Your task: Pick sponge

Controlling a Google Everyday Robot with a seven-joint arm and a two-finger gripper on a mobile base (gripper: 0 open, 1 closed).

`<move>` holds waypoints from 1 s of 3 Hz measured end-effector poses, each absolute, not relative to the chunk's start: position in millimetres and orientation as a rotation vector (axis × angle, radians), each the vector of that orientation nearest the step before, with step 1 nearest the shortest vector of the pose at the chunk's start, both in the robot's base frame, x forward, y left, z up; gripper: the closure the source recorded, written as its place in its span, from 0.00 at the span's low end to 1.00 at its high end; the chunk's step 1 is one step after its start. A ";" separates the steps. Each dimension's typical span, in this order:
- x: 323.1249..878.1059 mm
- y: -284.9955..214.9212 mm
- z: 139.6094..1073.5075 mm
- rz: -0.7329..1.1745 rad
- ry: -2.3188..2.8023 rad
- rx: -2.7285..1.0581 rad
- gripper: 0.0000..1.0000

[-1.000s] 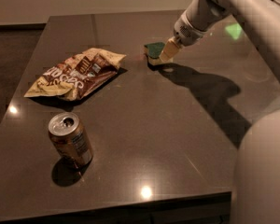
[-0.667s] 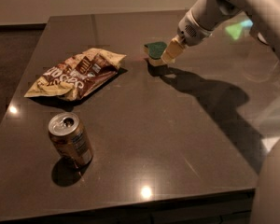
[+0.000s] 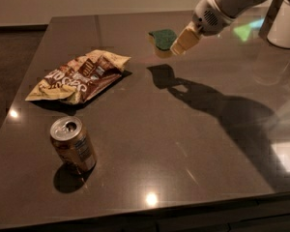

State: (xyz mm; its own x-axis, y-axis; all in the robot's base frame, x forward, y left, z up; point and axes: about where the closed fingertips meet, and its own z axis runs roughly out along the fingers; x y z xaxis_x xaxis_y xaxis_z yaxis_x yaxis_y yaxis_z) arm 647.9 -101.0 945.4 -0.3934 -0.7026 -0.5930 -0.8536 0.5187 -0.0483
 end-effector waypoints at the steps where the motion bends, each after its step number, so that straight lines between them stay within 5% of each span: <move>1: 636.6 -101.7 973.1 0.351 2.155 -1.292 1.00; 3: 625.1 -104.1 1003.8 0.351 2.083 -1.342 1.00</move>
Offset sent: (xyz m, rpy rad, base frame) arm -0.0271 -0.0052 0.0804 0.0127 -0.1029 0.1054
